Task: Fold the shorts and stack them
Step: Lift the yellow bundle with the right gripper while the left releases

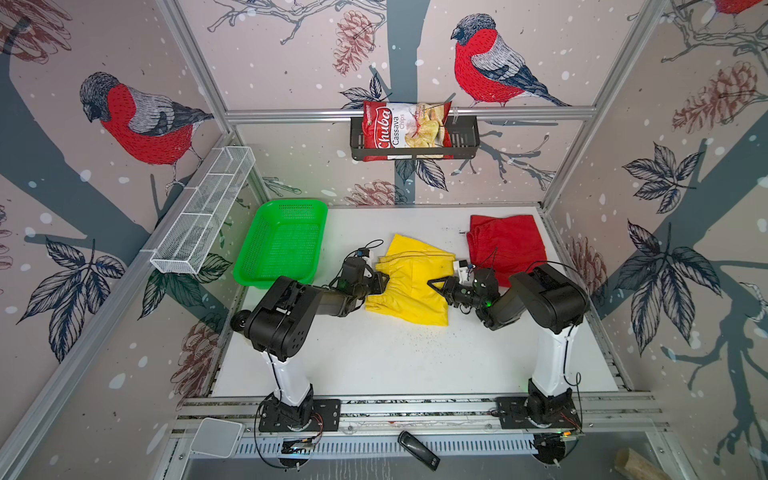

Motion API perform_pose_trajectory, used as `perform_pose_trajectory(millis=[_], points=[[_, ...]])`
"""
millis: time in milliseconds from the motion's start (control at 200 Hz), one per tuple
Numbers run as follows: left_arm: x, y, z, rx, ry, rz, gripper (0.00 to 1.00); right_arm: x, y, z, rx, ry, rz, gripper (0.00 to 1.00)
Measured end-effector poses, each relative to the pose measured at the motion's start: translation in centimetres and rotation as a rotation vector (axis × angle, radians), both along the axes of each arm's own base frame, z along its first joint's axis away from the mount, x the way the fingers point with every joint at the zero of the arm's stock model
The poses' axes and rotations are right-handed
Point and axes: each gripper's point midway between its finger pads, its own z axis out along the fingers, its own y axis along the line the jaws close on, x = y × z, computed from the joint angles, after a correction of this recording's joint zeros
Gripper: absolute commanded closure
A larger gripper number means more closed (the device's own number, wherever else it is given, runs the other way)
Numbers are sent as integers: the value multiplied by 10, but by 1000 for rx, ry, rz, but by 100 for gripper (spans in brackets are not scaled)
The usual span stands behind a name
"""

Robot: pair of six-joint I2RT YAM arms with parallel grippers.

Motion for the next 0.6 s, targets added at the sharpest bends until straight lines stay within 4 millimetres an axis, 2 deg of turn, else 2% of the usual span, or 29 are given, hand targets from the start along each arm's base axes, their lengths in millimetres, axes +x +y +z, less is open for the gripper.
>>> perform_pose_trajectory(millis=[65,125,330,485,600], points=[[-1,-2,0,-5,4,-2,62,9,-8,3,-39,-2,-28,89],[-3,-6,0,-15,11,-9,62,19,-13,9,-81,-14,-38,92],[-11,-29,3,-61,26,-69,60,64,-24,32,-343,-88,-30,94],[-15,-51,5,-97,39,-119,58,85,-46,42,-556,-106,-9,94],[-21,-50,-2,-85,85,-118,58,101,-62,53,-692,-137,0,94]])
